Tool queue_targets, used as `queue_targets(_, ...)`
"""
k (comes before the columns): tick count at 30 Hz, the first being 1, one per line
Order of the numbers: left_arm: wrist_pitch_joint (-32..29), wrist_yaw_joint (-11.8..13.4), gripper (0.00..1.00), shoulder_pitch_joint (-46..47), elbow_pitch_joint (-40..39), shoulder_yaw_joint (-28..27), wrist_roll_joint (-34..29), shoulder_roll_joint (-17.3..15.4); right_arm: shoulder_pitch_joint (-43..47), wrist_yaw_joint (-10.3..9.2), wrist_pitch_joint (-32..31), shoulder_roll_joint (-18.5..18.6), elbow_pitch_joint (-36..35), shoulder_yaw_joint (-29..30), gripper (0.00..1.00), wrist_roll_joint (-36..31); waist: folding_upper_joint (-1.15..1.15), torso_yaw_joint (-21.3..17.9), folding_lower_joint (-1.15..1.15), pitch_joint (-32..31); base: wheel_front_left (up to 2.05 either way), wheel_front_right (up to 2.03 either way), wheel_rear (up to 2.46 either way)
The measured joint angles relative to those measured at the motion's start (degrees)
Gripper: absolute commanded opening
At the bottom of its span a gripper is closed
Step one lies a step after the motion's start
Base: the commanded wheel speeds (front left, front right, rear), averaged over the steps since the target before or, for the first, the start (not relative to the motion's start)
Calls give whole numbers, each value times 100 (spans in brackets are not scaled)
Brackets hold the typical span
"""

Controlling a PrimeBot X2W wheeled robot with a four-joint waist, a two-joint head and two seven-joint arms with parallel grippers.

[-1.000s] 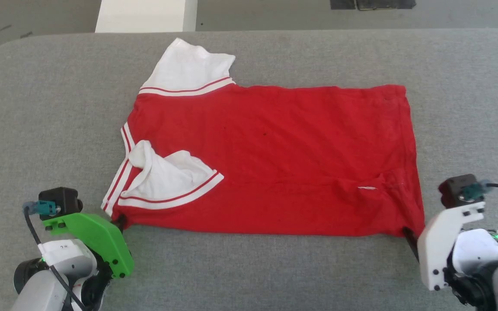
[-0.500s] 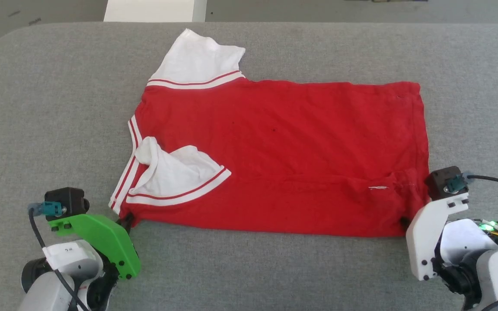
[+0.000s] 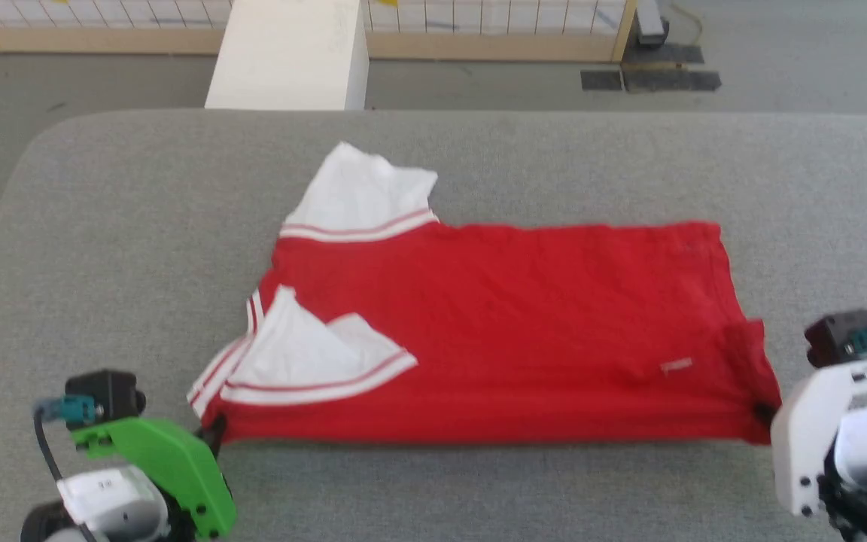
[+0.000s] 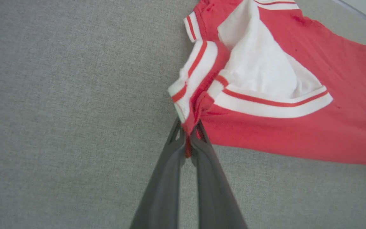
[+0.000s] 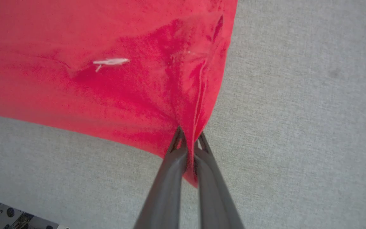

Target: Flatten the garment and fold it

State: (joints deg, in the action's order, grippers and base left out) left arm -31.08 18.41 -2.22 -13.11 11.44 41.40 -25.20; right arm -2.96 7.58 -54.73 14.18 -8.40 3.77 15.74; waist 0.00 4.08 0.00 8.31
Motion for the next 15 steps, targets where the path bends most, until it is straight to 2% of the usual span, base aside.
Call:
queue_targets(4, -85, 108, 0, -387, -121, 29, 57, 13, 380, 0, -101, 0, 32, 158, 0, 66, 0, 40, 0, -123, 0, 0, 0)
queue_targets(11, -205, 8, 0, -597, 471, 243, 323, 216, 731, 0, -45, -124, 532, 153, 0, -111, 0, 70, 0, -94, 0, 0, 0)
queue_targets(12, -240, -27, 34, -595, 579, 258, 383, 240, 731, 0, 56, -162, 603, 166, 8, -142, 0, 68, 0, -89, 0, 0, 0)
queue_targets(13, -236, -53, 92, -584, 664, 260, 398, 263, 731, 0, 131, -188, 666, 159, 46, -169, 0, 64, 0, -84, 0, 0, 0)
queue_targets(14, -236, -73, 100, -574, 725, 263, 396, 264, 730, 0, 176, -207, 704, 152, 100, -179, 0, 58, 0, -81, 0, 0, 0)
queue_targets(15, -238, -74, 100, -565, 760, 256, 408, 265, 729, 0, 246, -240, 734, 164, 100, -176, 0, 47, 0, -80, 0, 0, 0)
